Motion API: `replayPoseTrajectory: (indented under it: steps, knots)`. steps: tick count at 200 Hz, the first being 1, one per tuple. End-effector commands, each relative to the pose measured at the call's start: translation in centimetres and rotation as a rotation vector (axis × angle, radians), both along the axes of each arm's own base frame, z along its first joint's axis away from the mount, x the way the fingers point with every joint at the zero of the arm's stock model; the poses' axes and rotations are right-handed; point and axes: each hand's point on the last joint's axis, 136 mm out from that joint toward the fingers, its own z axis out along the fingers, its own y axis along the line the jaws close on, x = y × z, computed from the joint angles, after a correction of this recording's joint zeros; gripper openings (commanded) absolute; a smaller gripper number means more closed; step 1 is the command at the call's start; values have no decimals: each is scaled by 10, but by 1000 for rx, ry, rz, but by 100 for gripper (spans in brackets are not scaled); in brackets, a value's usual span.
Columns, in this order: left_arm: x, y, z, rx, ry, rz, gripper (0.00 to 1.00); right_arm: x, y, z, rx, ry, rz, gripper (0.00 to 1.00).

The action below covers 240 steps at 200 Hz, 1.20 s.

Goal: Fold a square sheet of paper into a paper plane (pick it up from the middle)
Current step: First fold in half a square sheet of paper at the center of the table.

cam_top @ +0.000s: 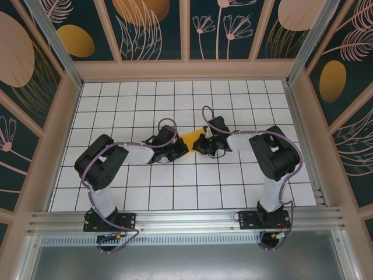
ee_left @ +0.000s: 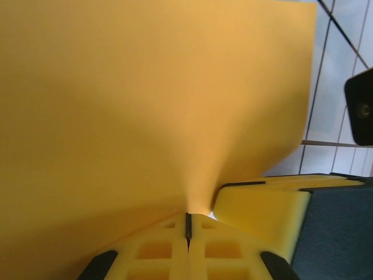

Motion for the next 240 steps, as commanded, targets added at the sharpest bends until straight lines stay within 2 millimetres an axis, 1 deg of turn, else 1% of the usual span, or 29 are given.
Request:
replayPoseTrajectory:
  steps: [1, 42, 65, 87, 121, 153, 164, 176, 189, 200, 212, 225, 240]
  knots:
    - [0, -5, -1, -7, 9, -14, 0, 2, 5, -2, 0, 6, 8, 0]
    - [-3, 0, -11, 32, 33, -6, 0, 2, 2, -6, -21, 8, 4, 0]
    - [-5, 6, -18, 70, 54, 6, 0, 2, -1, -9, -38, 6, -3, 0]
    - [-9, 14, -27, 113, 83, 22, 0, 5, -9, -12, -53, -2, -20, 0]
    - [-14, 20, -35, 148, 105, 21, 0, 15, -34, -19, -55, -19, -68, 0]
    - [-16, 24, -38, 168, 114, 21, 0, 27, -66, -19, -69, -38, -133, 0]
    - [-16, 23, -38, 168, 113, 20, 0, 32, -76, -17, -79, -49, -153, 0]
    - [-15, 23, -37, 165, 111, 20, 0, 39, -82, -8, -73, -74, -163, 0]
    - [-14, 21, -36, 162, 106, 20, 0, 44, -76, 11, -38, -129, -134, 0]
    - [-13, 21, -36, 162, 105, 19, 0, 45, -62, 33, 16, -188, -86, 0]
    - [-13, 21, -36, 161, 105, 20, 0, 40, -46, 47, 47, -223, -43, 0]
    - [-12, 21, -35, 162, 104, 21, 0, 34, -32, 49, 55, -220, -16, 0]
    - [-11, 20, -34, 160, 101, 22, 0, 25, -19, 41, 58, -189, 5, 0]
